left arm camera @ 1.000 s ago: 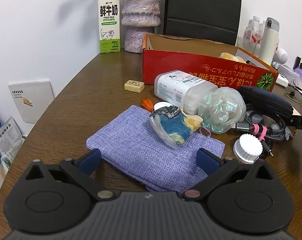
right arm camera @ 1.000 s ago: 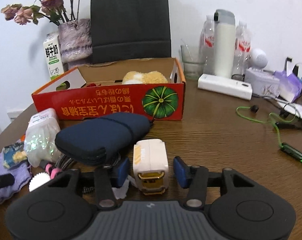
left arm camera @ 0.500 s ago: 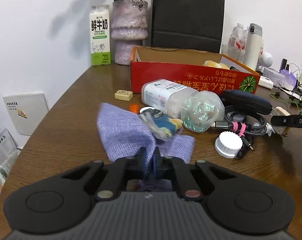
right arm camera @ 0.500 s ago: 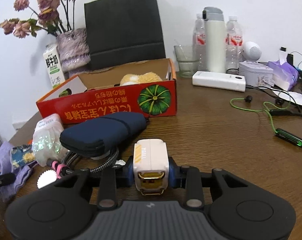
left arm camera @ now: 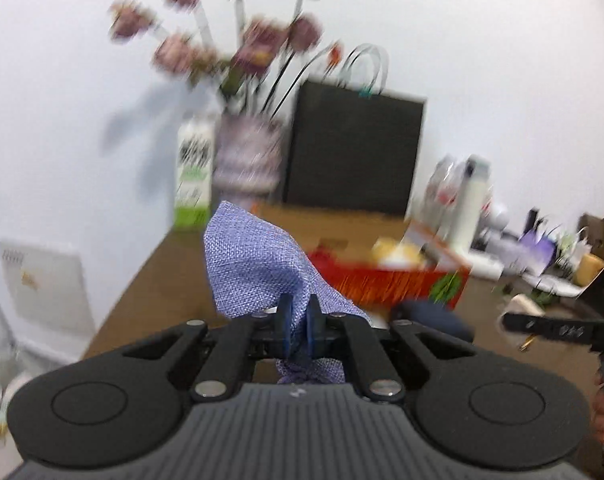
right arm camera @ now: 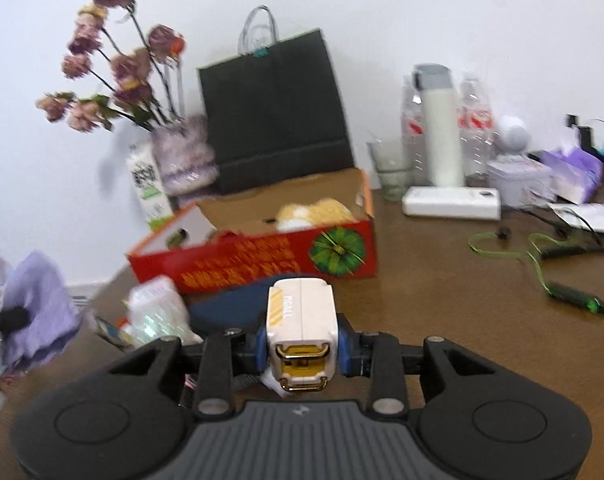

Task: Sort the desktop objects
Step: 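Carry the cloth and charger into the box and open both tools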

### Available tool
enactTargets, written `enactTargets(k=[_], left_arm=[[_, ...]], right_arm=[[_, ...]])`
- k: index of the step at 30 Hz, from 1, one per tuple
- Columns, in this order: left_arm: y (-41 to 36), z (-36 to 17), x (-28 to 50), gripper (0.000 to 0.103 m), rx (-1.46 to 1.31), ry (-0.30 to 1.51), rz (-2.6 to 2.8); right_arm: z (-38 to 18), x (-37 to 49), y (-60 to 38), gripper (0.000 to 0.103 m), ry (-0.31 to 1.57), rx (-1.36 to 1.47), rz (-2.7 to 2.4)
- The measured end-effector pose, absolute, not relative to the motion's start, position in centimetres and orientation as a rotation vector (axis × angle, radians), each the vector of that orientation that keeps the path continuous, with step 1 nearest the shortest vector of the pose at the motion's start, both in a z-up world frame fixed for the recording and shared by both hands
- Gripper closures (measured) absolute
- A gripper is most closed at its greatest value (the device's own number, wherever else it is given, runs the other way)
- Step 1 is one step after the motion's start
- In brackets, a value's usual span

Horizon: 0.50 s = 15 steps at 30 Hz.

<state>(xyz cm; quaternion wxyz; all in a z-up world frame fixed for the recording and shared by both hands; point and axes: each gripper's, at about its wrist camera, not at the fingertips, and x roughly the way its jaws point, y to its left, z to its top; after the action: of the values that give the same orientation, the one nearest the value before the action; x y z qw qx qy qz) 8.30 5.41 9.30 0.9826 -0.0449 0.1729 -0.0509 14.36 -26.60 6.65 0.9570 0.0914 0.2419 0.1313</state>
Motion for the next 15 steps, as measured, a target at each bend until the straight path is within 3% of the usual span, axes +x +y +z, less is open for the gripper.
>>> enactTargets(k=[6,15], left_arm=[[2.3,12.8,15.0,0.096,-0.117,0.286,-0.148],[1.5,10.4,26.3,0.096,-0.256,0.367,-0.121]], right_arm=[[10.3,18.9,-23.2,0.072,0.422,0.116,0.285],[9.6,29.3,-18.6,0.072,0.422,0.176,0.274]])
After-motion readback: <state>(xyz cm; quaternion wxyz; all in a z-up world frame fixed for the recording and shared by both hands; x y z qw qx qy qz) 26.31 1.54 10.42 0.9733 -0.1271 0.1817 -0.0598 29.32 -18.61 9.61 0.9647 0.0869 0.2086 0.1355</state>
